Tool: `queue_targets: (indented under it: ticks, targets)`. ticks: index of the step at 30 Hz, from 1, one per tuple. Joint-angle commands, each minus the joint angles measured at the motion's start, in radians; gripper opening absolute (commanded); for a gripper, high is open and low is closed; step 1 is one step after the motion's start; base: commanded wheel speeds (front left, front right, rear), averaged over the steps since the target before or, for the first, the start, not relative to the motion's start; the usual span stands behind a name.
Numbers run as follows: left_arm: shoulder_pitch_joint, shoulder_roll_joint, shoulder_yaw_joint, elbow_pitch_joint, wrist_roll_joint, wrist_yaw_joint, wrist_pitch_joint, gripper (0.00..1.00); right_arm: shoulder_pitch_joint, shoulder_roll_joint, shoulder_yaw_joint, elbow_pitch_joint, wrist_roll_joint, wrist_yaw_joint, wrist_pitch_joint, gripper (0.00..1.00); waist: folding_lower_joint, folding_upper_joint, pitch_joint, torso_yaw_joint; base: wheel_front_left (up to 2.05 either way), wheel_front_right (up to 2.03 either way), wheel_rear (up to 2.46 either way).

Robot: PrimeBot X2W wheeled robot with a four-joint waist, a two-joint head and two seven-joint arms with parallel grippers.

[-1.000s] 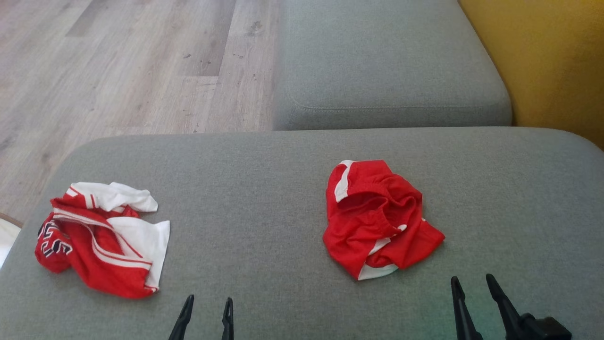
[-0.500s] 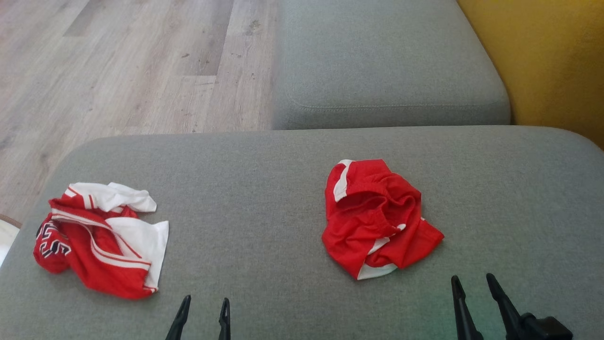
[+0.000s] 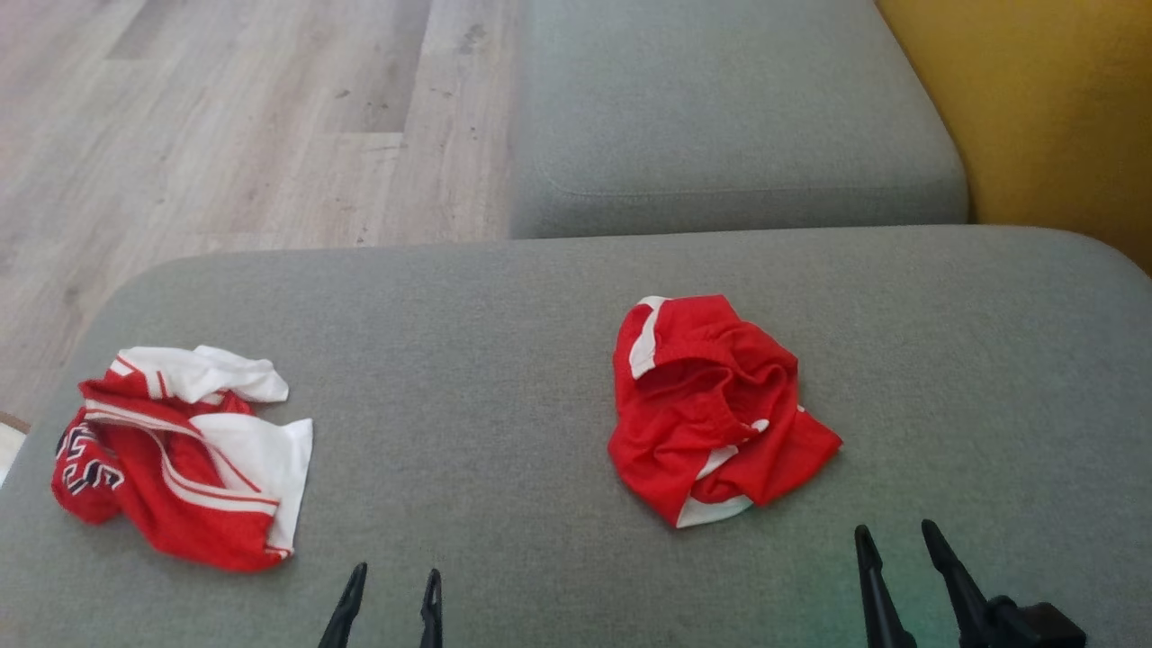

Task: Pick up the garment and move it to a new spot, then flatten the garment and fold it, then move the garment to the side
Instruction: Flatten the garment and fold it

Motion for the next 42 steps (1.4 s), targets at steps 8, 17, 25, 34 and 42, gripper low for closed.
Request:
queue_targets:
  ticks: [8, 17, 25, 34, 42]
  targets:
    - [-0.219, -0.016, -0.058, 0.08, 0.05, -0.057, -0.01, 1.0, -0.063, -0.007, 0.058, -0.039, -0.015, 0.003, -0.004, 1.0, 0.0, -0.0001, 0.056, -0.064, 0.0, 0.0, 0.0]
    - [-0.579, -0.017, -0.315, 0.282, 0.073, -0.124, 0.082, 1.0, -0.097, -0.007, 0.117, -0.032, -0.041, 0.003, -0.004, 1.0, 0.0, -0.0001, 0.138, -0.194, 0.0, 0.0, 0.0]
    - [-0.81, -0.017, -0.549, 0.348, -0.005, -0.06, 0.353, 1.0, -0.123, -0.007, 0.142, -0.027, -0.04, 0.003, -0.004, 1.0, 0.0, -0.0001, 0.196, -0.279, 0.0, 0.0, 0.0]
    - [-0.992, -0.017, -0.679, 0.415, -0.112, 0.02, 0.517, 1.0, -0.151, -0.007, 0.176, -0.018, -0.027, 0.003, -0.004, 1.0, 0.0, -0.0001, 0.242, -0.34, 0.0, 0.0, 0.0]
    - [-1.072, -0.017, -0.694, 0.575, -0.174, 0.034, 0.531, 1.0, -0.173, -0.007, 0.186, -0.02, -0.013, 0.003, -0.004, 1.0, 0.0, -0.0001, 0.283, -0.375, 0.0, 0.0, 0.0]
